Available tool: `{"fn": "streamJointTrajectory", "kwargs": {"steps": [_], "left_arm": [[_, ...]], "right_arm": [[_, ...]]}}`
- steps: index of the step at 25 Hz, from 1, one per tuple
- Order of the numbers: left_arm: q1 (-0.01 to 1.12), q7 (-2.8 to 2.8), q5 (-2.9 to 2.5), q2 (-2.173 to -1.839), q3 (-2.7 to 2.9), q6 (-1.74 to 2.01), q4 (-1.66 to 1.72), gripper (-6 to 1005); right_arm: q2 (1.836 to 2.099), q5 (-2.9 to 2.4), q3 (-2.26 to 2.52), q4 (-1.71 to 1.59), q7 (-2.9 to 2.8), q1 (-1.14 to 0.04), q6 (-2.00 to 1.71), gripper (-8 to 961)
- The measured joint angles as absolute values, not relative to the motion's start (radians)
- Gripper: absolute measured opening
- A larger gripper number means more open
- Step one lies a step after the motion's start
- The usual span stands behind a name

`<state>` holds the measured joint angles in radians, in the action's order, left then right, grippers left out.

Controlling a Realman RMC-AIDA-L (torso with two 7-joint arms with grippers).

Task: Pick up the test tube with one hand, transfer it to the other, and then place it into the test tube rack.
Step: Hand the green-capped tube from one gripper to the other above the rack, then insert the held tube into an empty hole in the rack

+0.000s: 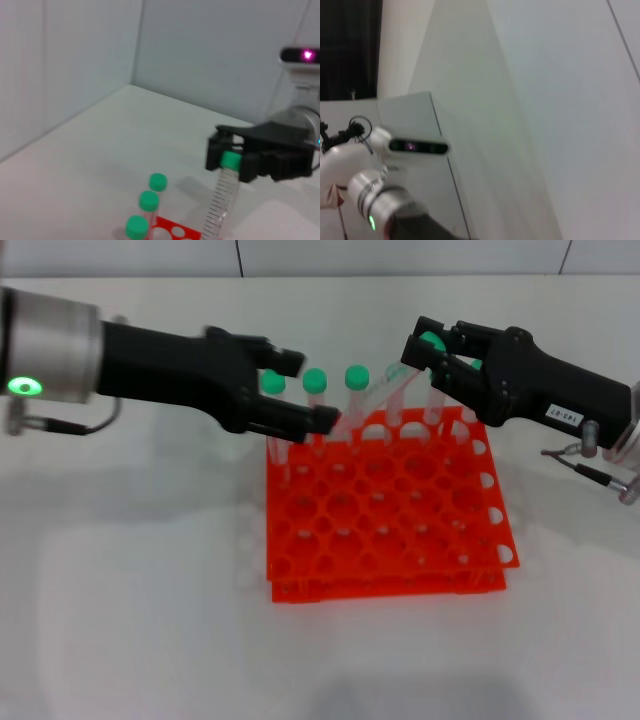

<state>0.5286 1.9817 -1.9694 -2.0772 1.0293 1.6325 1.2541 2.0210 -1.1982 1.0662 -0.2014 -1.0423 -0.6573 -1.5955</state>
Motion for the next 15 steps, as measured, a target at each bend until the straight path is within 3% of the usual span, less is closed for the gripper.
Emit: {"fn": "streamJointTrajectory", "kwargs": {"steps": [9, 15], "left_arm": [[0.243, 2.135, -1.96, -2.08, 1.023, 1.644, 1.652, 893], [0.039, 2.008, -1.849, -2.085, 1.022, 1.608, 1.708, 893]], "right_arm": [[2.016, -1.211, 1.175, -0.357, -1.124, -0.646, -1.513, 275], [2.013, -1.219, 1.228, -0.451, -1.178, -0.651, -1.457, 278]]}}
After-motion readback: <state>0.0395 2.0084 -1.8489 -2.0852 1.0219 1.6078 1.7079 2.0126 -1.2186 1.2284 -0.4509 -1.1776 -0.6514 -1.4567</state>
